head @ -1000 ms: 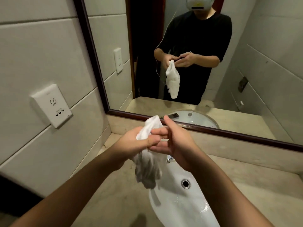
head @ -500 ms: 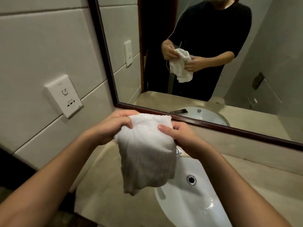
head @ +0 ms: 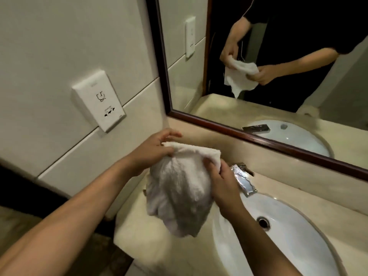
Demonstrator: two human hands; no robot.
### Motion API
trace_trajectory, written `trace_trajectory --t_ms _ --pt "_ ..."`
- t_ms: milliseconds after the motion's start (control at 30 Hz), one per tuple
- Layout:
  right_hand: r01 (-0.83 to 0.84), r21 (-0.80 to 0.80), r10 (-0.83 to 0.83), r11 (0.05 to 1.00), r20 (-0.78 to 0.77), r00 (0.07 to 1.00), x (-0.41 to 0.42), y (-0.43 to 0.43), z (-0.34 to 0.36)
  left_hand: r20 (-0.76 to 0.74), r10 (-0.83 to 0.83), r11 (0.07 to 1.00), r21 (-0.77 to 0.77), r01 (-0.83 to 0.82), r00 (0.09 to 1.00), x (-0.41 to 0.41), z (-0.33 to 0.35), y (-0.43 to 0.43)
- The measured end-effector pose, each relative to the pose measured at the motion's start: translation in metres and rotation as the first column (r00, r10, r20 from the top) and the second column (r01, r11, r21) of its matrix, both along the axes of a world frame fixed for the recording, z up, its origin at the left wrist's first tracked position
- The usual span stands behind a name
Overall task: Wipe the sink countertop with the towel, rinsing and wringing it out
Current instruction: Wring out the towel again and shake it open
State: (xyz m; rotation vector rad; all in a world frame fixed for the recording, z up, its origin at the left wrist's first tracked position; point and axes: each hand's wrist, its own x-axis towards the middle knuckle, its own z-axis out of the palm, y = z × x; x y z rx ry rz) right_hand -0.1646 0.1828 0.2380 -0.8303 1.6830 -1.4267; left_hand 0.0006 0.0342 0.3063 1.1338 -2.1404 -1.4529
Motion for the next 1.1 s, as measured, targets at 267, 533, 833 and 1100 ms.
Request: trace_trajectory --t_ms 267,533,833,1100 --pt "0.136 0.387 0.002 0.912 -0.336 0.942 -0.001 -0.083 -0.159 0.44 -0.002 0.967 -0.227 0.114 0.898 -0.008 -0.217 -0.069" --pt "0.008 0.45 0.344 0.893 -0.693 0.634 0.049 -0.089 -0.245 0.627 -0.027 0.862 -0.379 0.335 0.779 0.022 -0.337 -0.03" --pt "0.072 0.497 0.399 0.865 -0.767 0.502 0.03 -0.135 -0.285 0.561 -0.046 0.736 -0.54 0.408 0.826 0.008 -0.352 -0.085" --pt "0.072 0.569 0.46 0.819 -0.727 0.51 0.007 -0.186 -0.278 0.553 0.012 0.668 -0.624 0.405 0.833 -0.02 -0.354 -0.138"
